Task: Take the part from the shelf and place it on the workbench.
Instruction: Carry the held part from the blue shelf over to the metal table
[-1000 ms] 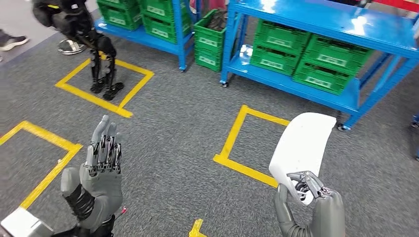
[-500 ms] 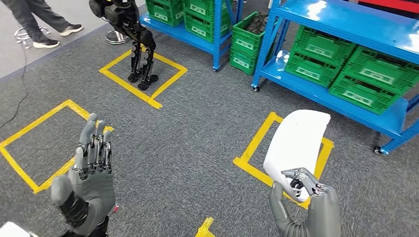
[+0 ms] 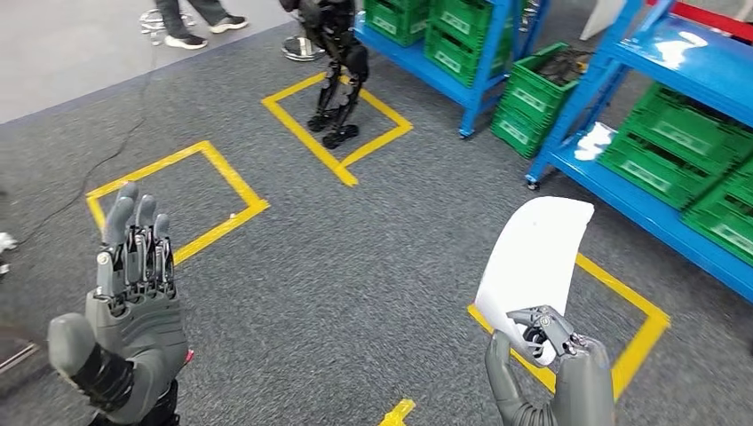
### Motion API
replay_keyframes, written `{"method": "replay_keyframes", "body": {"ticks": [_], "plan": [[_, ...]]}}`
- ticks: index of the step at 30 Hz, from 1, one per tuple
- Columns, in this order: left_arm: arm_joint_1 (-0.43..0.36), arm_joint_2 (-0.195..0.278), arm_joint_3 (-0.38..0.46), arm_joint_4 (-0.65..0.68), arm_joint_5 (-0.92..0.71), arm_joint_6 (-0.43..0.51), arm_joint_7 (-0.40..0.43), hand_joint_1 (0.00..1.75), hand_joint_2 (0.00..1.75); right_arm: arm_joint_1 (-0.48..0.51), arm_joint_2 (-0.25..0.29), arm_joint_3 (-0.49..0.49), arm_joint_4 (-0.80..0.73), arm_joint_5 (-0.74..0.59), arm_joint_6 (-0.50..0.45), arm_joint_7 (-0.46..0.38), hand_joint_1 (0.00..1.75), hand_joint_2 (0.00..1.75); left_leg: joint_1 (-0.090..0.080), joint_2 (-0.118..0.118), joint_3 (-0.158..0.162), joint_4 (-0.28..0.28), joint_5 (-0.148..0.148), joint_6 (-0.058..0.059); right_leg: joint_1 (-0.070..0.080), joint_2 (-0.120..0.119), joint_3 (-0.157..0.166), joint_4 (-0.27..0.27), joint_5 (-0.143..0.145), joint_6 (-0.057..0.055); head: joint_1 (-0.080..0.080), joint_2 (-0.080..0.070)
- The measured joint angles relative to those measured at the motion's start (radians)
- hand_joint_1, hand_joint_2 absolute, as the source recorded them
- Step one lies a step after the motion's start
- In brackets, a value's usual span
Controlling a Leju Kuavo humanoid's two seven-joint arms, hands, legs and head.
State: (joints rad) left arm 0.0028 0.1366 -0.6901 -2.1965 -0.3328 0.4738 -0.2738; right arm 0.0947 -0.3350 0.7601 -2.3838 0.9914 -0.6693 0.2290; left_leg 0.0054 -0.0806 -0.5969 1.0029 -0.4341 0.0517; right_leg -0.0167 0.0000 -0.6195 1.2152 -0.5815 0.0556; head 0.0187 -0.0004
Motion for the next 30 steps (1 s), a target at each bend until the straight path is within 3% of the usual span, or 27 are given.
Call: {"method": "replay_keyframes", "body": {"ticks": [2,4,6,7,9,10,11,13,14,16,17,19,20,22,23,25,26,28,29,30], "plan": [[0.000,0.002,0.000,-0.013,-0.009,0.007,0.005,0.00,0.00,0.000,0.000,0.000,0.001,-0.001,0.000,-0.001,1.75,1.75,-0.002,-0.029,-0.002,0.004,0.001,-0.002,0.003,0.045,0.049,-0.134,0.069,-0.020,0.004,0.000],[0.001,0.004,0.000,-0.024,-0.019,0.011,0.010,0.00,0.00,0.001,0.001,0.000,0.001,-0.001,0.000,-0.003,1.75,1.75,0.002,-0.053,-0.011,0.006,0.005,-0.011,0.006,0.083,0.077,-0.207,0.088,-0.033,0.006,0.000],[0.002,0.007,0.000,-0.036,-0.031,0.014,0.017,0.00,0.00,0.001,0.001,-0.002,0.001,-0.002,0.001,-0.006,1.75,1.75,0.008,-0.076,-0.021,0.004,0.013,-0.026,0.009,0.071,0.088,-0.221,0.089,-0.040,0.008,0.000],[0.003,0.008,0.000,-0.042,-0.037,0.015,0.019,0.00,0.00,0.000,0.002,-0.002,0.001,-0.002,0.001,-0.006,1.75,1.75,0.009,-0.068,-0.027,0.005,0.014,-0.032,0.009,0.057,0.095,-0.229,0.095,-0.044,0.010,0.000],[0.001,0.012,0.000,-0.052,-0.046,0.016,0.023,0.00,0.00,0.000,0.005,-0.004,0.001,-0.002,0.002,-0.008,1.75,1.75,0.005,-0.007,-0.054,0.048,-0.011,-0.040,0.005,0.029,0.108,-0.248,0.106,-0.052,0.001,0.000],[0.001,0.014,0.000,-0.055,-0.048,0.016,0.024,0.00,0.00,0.000,0.006,-0.005,0.002,-0.002,0.002,-0.008,1.75,1.75,0.005,0.033,-0.080,0.100,-0.039,-0.044,0.005,0.014,0.111,-0.253,0.108,-0.054,-0.005,0.000],[0.000,0.016,0.000,-0.057,-0.050,0.017,0.025,0.00,0.00,0.002,0.007,-0.005,0.003,-0.003,0.002,-0.010,1.75,1.75,0.007,0.058,-0.111,0.164,-0.070,-0.049,0.006,0.000,0.112,-0.254,0.107,-0.056,-0.011,0.000],[0.001,0.020,0.000,-0.059,-0.058,0.020,0.030,0.00,0.00,0.003,0.008,-0.006,0.004,-0.005,0.002,-0.013,1.75,1.75,0.014,0.072,-0.158,0.261,-0.102,-0.059,0.005,-0.032,0.111,-0.254,0.106,-0.055,-0.019,0.000],[0.001,0.022,0.000,-0.060,-0.065,0.022,0.034,0.00,0.00,0.003,0.009,-0.006,0.005,-0.007,0.002,-0.016,1.75,1.75,0.017,0.075,-0.157,0.262,-0.095,-0.063,0.005,-0.047,0.110,-0.253,0.105,-0.053,-0.023,0.000],[0.001,0.027,0.000,-0.066,-0.082,0.027,0.044,0.00,0.00,0.002,0.010,-0.006,0.008,-0.008,0.002,-0.022,1.75,1.75,0.021,0.096,-0.094,0.162,-0.046,-0.068,0.003,-0.075,0.111,-0.249,0.100,-0.047,-0.030,0.000],[0.000,0.029,0.000,-0.071,-0.090,0.029,0.050,0.00,0.00,0.002,0.011,-0.006,0.008,-0.009,0.002,-0.026,1.75,1.75,0.020,0.120,-0.053,0.095,-0.031,-0.067,0.004,-0.086,0.111,-0.245,0.096,-0.041,-0.034,0.000],[-0.002,0.033,0.000,-0.084,-0.107,0.032,0.063,0.00,0.00,0.003,0.012,-0.007,0.009,-0.012,0.002,-0.036,1.75,1.75,0.017,0.151,0.003,0.013,-0.020,-0.055,0.008,-0.106,0.107,-0.237,0.085,-0.025,-0.037,0.000],[-0.003,0.034,0.000,-0.090,-0.115,0.034,0.070,0.00,0.00,0.002,0.013,-0.007,0.009,-0.015,0.003,-0.041,1.75,1.75,0.014,0.151,0.005,0.006,-0.025,-0.046,0.009,-0.115,0.108,-0.236,0.081,-0.017,-0.036,0.000],[-0.004,0.038,0.000,-0.104,-0.132,0.035,0.086,0.00,0.00,-0.001,0.015,-0.007,0.010,-0.023,0.004,-0.053,1.75,1.75,0.013,0.123,0.003,0.003,-0.022,-0.029,0.005,-0.129,0.117,-0.236,0.075,-0.003,-0.030,0.000],[-0.004,0.040,0.000,-0.112,-0.140,0.034,0.093,0.00,0.00,-0.003,0.016,-0.007,0.010,-0.028,0.005,-0.058,1.75,1.75,0.014,0.111,0.003,0.000,-0.018,-0.022,0.001,-0.115,0.117,-0.224,0.064,0.003,-0.028,0.000],[-0.007,0.042,0.000,-0.125,-0.154,0.033,0.104,0.00,0.00,-0.005,0.017,-0.008,0.011,-0.035,0.006,-0.065,1.75,1.75,0.016,0.085,0.009,-0.004,-0.010,-0.011,-0.003,-0.058,0.082,-0.139,0.011,0.010,-0.016,0.000],[-0.009,0.043,0.000,-0.130,-0.159,0.033,0.109,0.00,0.00,-0.005,0.018,-0.008,0.012,-0.038,0.007,-0.068,1.75,1.75,0.013,0.072,0.007,-0.004,-0.008,-0.008,-0.003,-0.031,0.052,-0.070,-0.024,0.009,-0.008,0.000],[-0.010,0.045,0.000,-0.136,-0.169,0.034,0.118,0.00,0.00,-0.005,0.019,-0.008,0.017,-0.046,0.009,-0.074,1.75,1.75,0.007,0.042,0.004,-0.003,-0.006,-0.005,-0.002,-0.012,-0.006,0.049,-0.062,0.005,0.002,0.000],[-0.010,0.047,0.000,-0.139,-0.174,0.035,0.122,0.00,0.00,-0.005,0.019,-0.008,0.019,-0.050,0.011,-0.078,1.75,1.75,0.005,0.025,0.004,-0.002,-0.006,-0.004,0.000,-0.009,-0.018,0.062,-0.052,0.001,0.005,0.000],[-0.010,0.049,0.000,-0.143,-0.180,0.038,0.125,0.00,0.00,-0.006,0.020,-0.008,0.021,-0.054,0.014,-0.083,1.75,1.75,0.003,0.008,0.004,0.000,-0.006,-0.004,0.002,-0.005,-0.012,0.034,-0.023,-0.005,0.007,0.000]]}}
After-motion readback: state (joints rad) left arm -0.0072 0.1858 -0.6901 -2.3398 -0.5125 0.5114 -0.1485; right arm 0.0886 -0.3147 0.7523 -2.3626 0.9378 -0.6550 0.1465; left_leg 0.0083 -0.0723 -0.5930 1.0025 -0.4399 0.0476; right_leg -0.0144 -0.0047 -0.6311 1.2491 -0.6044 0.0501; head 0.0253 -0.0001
